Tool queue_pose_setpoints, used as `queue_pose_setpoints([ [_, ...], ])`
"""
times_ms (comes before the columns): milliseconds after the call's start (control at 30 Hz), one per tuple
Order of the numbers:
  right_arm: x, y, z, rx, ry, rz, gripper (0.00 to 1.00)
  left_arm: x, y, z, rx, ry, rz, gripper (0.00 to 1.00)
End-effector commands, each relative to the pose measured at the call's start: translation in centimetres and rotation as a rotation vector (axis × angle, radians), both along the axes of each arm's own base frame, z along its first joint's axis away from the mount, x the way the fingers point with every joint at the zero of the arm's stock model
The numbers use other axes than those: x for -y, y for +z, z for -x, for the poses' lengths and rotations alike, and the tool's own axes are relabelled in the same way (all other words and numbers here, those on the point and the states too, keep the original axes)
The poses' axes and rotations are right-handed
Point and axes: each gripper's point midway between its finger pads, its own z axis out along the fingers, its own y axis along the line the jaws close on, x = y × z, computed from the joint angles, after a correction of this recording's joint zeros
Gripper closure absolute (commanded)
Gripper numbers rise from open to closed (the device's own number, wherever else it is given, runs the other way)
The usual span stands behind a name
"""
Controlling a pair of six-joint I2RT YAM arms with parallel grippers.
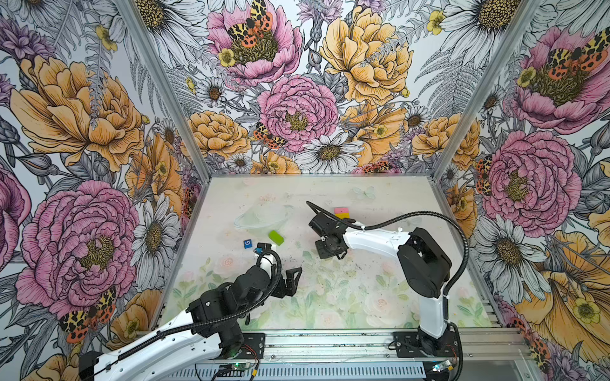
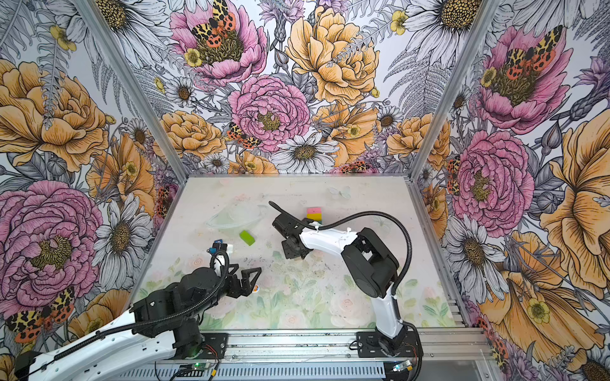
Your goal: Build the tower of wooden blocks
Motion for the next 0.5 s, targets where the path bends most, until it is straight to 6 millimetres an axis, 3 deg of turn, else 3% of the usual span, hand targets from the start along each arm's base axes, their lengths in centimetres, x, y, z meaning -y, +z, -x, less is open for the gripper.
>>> queue_pose_setpoints([
  [0, 0.5, 2.0, -1.4, 0.028, -0.032, -0.038, 0.76, 0.9, 2.3, -0.4, 0.039, -0.045, 0.019, 0.01],
  [167, 0.7, 2.1, -1.5, 0.021, -0.036, -0.046, 0.76, 1.2, 2.5, -1.3, 0.024, -0.045, 0.002, 0.01],
  [467, 0.8, 0.0, -1.2, -0.025, -0.040, -0.023, 0.76, 1.1, 2.2, -1.8, 0.007, -0.046, 0.008, 0.01],
])
